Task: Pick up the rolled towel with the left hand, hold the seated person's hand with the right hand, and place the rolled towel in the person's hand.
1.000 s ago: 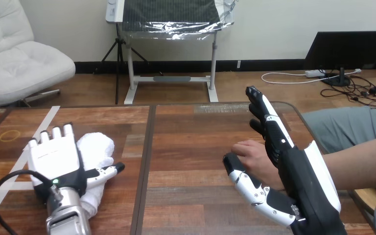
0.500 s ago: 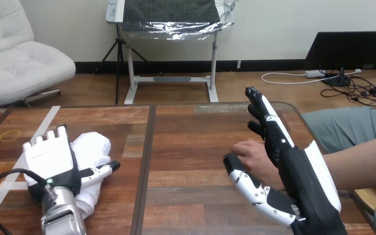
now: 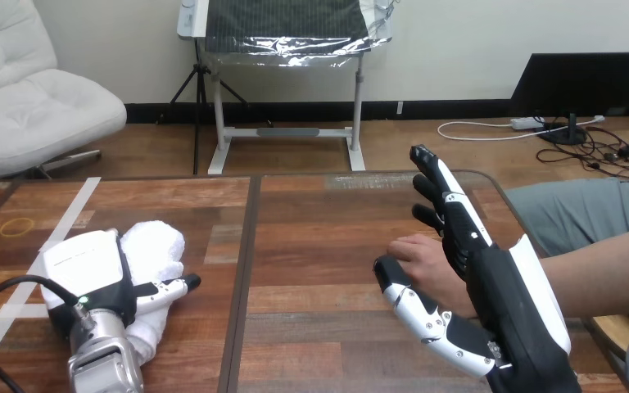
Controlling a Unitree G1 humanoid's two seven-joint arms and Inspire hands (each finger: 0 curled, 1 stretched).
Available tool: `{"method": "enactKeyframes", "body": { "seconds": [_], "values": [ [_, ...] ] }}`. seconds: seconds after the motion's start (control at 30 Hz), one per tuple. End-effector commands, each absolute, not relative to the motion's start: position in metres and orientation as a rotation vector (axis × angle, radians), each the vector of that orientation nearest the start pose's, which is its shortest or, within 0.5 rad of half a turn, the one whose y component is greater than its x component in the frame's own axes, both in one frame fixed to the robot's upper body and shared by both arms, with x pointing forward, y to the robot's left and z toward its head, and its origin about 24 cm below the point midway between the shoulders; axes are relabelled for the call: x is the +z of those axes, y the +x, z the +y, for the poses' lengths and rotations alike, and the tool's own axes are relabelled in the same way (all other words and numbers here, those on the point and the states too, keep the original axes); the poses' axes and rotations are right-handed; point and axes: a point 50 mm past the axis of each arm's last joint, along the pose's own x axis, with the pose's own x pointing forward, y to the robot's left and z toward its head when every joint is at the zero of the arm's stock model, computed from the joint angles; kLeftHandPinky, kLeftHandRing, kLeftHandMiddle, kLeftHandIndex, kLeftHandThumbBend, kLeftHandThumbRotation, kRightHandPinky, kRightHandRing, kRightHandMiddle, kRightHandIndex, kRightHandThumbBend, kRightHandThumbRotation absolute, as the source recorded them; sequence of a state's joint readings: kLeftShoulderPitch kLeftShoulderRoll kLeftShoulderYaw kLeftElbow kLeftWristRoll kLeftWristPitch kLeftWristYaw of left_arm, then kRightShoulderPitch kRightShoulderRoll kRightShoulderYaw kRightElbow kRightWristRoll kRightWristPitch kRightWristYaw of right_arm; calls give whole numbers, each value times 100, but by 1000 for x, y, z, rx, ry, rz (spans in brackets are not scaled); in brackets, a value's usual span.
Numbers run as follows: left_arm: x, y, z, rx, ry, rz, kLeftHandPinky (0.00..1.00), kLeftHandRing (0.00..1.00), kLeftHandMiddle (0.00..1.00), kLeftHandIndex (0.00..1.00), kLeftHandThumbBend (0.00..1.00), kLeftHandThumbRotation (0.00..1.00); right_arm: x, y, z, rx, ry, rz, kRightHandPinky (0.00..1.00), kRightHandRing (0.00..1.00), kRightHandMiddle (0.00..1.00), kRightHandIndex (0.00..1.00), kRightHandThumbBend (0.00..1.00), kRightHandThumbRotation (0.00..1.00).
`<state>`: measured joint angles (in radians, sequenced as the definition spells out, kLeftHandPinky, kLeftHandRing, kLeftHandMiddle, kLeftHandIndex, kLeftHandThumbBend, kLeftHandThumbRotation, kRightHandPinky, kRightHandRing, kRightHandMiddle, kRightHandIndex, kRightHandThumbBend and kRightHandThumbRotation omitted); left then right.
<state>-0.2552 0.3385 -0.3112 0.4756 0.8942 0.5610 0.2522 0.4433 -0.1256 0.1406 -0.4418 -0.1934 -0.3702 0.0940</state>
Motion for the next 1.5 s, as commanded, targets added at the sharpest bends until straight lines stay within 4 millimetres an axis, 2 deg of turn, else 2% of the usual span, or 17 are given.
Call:
{"method": "enactKeyframes", "body": {
  "seconds": [0.0,0.2,0.5,0.7,0.77,1.0,1.3,1.47],
  "values": [
    [-7,279,223,190,1462,487,53,58,65,75,92,75,106,164,-140,195,-285,-454,91,97,99,97,35,29],
    [-10,278,224,167,1435,530,44,52,60,73,90,73,107,164,-141,195,-288,-452,89,95,99,97,35,31],
    [-18,276,225,147,1394,579,39,49,59,74,89,70,108,164,-142,198,-291,-448,88,95,98,96,35,33],
    [-23,277,227,127,1364,611,33,43,53,76,88,72,108,164,-143,197,-289,-444,86,94,97,95,35,34],
    [-24,277,227,126,1352,617,30,39,50,76,87,69,109,164,-143,198,-288,-442,85,94,97,95,35,34],
    [-28,280,229,118,1323,659,27,35,47,74,82,58,110,164,-143,202,-289,-435,83,93,96,94,35,34],
    [-32,284,233,135,1332,703,26,33,45,69,75,42,111,164,-144,209,-296,-439,80,91,95,93,34,34],
    [-33,286,234,150,1329,718,28,36,48,69,71,34,111,163,-144,208,-301,-433,80,91,95,93,34,34]
  ]
}}
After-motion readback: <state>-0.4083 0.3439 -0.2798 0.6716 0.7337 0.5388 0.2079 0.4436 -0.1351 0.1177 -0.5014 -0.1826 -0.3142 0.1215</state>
